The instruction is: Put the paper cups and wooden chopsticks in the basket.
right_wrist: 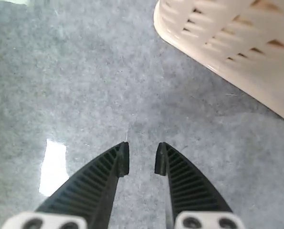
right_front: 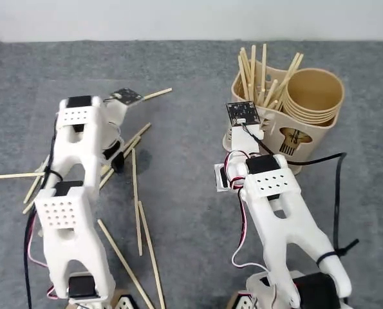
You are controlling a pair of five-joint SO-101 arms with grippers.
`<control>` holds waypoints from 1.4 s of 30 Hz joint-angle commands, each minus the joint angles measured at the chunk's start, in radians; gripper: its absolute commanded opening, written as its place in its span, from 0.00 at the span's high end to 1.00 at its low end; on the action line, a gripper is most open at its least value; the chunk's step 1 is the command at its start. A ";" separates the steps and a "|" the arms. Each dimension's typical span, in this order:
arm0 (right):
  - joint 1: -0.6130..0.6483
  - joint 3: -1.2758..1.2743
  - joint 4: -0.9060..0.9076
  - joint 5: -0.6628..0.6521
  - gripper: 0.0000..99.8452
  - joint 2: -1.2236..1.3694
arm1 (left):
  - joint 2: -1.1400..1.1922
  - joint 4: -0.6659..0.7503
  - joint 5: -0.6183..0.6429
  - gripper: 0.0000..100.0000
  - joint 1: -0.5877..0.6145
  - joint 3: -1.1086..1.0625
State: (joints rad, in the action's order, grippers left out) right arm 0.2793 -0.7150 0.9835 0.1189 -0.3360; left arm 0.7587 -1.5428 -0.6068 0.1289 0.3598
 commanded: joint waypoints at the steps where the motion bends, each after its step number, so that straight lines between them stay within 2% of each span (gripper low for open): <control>1: -0.010 0.003 0.007 -0.003 0.90 -0.044 | 0.031 -0.061 -0.038 0.99 -0.032 0.004; 5: -0.010 0.003 0.007 -0.005 0.90 -0.044 | 0.009 -0.109 -0.017 0.99 -0.071 0.019; 18: -0.012 0.003 0.007 -0.009 0.90 -0.044 | -0.262 -0.203 0.017 0.99 -0.064 0.042; 26: -0.012 0.003 0.008 -0.009 0.90 -0.044 | -0.198 -0.161 0.014 0.97 -0.061 0.042; 32: -0.012 0.003 0.008 -0.009 0.90 -0.044 | -0.141 -0.160 0.014 0.86 -0.060 0.047; 42: -0.012 0.003 0.008 -0.009 0.90 -0.044 | -0.017 -0.041 0.015 0.85 -0.008 0.048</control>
State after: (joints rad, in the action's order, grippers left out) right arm 0.2793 -0.7150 0.9835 0.1189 -0.3360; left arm 0.7342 -1.6241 -0.6022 0.1089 0.3844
